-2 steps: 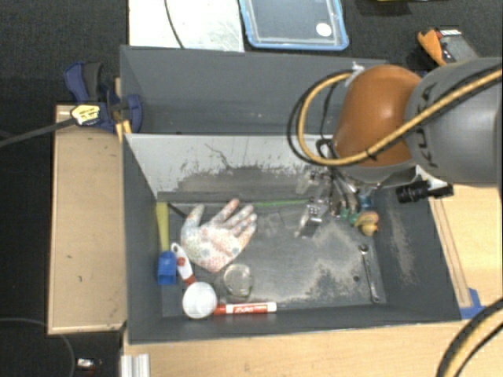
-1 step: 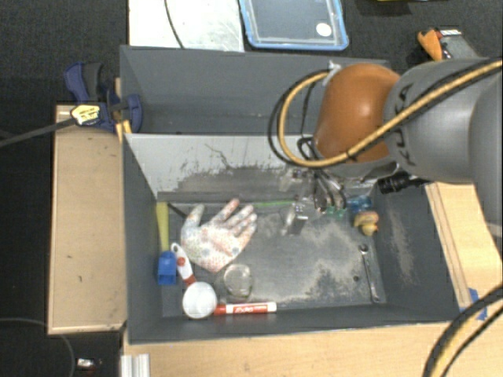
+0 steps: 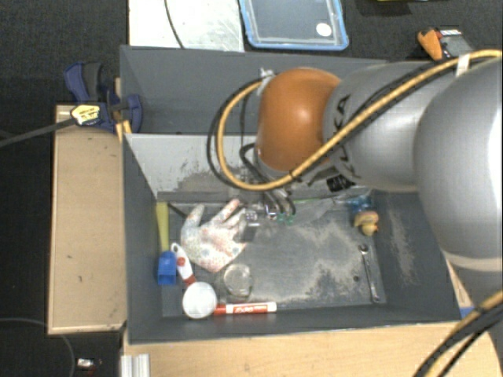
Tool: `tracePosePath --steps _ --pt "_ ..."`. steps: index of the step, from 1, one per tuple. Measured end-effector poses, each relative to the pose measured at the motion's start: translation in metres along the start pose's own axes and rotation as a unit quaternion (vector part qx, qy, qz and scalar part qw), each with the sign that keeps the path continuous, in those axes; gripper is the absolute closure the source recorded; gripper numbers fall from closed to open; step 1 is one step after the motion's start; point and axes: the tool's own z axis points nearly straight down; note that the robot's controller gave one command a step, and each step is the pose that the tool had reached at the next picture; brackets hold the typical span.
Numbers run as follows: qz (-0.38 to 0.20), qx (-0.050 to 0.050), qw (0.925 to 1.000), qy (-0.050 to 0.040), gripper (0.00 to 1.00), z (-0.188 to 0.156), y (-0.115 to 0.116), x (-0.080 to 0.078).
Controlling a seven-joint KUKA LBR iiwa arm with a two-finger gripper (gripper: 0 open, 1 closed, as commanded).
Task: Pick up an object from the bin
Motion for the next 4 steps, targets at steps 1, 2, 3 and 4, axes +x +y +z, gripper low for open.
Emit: tracePosePath --steps 1,2,3,4 --pt "-0.087 0.002 0.9962 -0.0001 0.0 0.08 -0.004 0.003" --pt "-0.217 -0.002 0.9761 -0.01 1.0 0.076 0.032 0.0" --pt "-0.216 -0.002 0.9762 -0.01 1.0 0.076 0.032 0.0" --pt "-0.216 -0.002 0.9764 -0.0114 1.0 0.068 0.031 -0.001"
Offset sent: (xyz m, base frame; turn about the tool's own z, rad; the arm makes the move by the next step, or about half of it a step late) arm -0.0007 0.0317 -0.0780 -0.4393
